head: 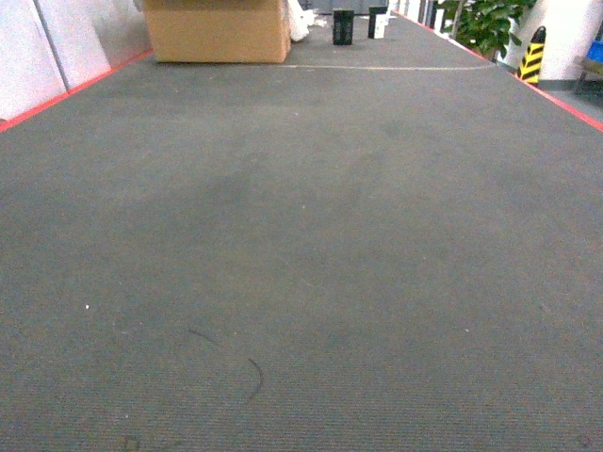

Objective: Sort blue parts and orange caps into right shelf containers

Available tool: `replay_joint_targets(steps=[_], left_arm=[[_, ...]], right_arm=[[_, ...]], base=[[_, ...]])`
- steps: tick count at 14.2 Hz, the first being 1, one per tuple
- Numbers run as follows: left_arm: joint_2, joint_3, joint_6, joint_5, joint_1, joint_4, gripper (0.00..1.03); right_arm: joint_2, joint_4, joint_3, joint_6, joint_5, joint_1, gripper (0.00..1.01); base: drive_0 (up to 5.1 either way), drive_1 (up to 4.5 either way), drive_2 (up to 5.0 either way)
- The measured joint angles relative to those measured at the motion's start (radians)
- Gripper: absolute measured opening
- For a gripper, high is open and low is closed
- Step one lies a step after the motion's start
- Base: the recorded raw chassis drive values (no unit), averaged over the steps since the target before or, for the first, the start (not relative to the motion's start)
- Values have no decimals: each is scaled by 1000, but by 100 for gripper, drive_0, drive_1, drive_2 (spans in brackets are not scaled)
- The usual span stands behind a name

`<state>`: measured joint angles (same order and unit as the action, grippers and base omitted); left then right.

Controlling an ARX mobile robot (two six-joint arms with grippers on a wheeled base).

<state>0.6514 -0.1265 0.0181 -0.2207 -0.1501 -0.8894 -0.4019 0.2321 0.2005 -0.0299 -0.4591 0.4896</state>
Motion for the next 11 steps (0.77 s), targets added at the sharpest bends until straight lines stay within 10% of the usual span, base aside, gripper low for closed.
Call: replay_joint_targets(steps=[11], left_arm=[[0,0,0,0,0,0,59]], right_arm=[[0,0,0,-1,0,0,40]], base=[[0,0,0]])
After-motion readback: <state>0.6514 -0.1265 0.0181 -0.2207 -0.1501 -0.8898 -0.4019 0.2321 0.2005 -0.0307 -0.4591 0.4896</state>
